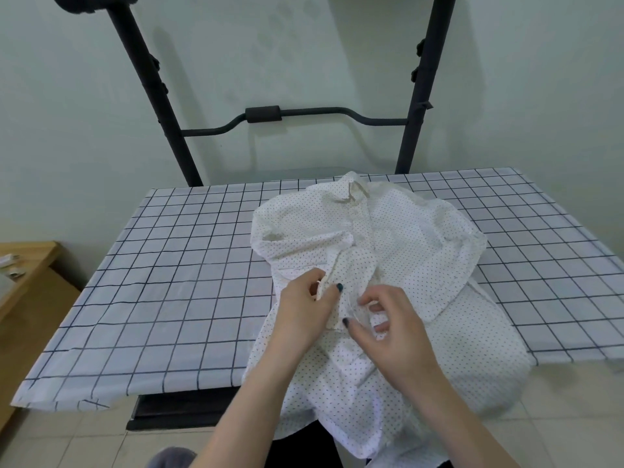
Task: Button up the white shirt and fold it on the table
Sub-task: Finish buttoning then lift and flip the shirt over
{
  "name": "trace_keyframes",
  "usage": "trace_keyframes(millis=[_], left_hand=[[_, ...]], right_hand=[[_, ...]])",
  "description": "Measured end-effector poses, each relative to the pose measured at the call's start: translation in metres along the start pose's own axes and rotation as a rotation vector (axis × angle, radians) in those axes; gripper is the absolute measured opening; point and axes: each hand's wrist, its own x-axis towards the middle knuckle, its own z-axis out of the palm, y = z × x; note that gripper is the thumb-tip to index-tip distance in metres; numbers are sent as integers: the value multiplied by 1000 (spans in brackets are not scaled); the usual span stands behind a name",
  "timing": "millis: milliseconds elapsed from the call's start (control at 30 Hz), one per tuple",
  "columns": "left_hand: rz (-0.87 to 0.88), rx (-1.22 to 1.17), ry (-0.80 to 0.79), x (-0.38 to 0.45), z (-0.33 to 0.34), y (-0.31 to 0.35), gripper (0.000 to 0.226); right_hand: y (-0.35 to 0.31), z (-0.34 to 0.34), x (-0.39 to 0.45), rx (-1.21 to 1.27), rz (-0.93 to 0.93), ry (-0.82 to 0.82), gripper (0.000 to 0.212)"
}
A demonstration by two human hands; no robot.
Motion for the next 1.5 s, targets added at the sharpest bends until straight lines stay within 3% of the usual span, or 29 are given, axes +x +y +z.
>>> trace_keyframes(millis=[133, 233, 400, 500, 633, 1133, 1333, 1500], left_hand=[[-96, -171, -123, -4, 6, -1, 15], [-139, -265, -240, -7, 10, -6, 21], [-109, -144, -110, -10, 19, -17, 36], [-38, -96, -67, -11, 20, -12, 21], [107, 25, -69, -14, 20, -5, 11], [405, 325, -96, -10, 22, -4, 38], [365, 370, -143, -5, 19, -10, 33], [224, 221, -156, -9, 23, -13, 23]], right_hand=[[10, 3, -2, 147, 106, 74, 10], [17, 1, -3, 295, 239, 89, 9], [15, -2, -4, 464, 265, 67, 13], [11, -4, -4, 529, 297, 86, 11], [8, -5, -4, 514, 296, 115, 10], [3, -18, -4, 260, 156, 96, 10], [-2, -30, -2, 404, 190, -53, 26], [-4, -23, 0, 391, 190, -37, 21]])
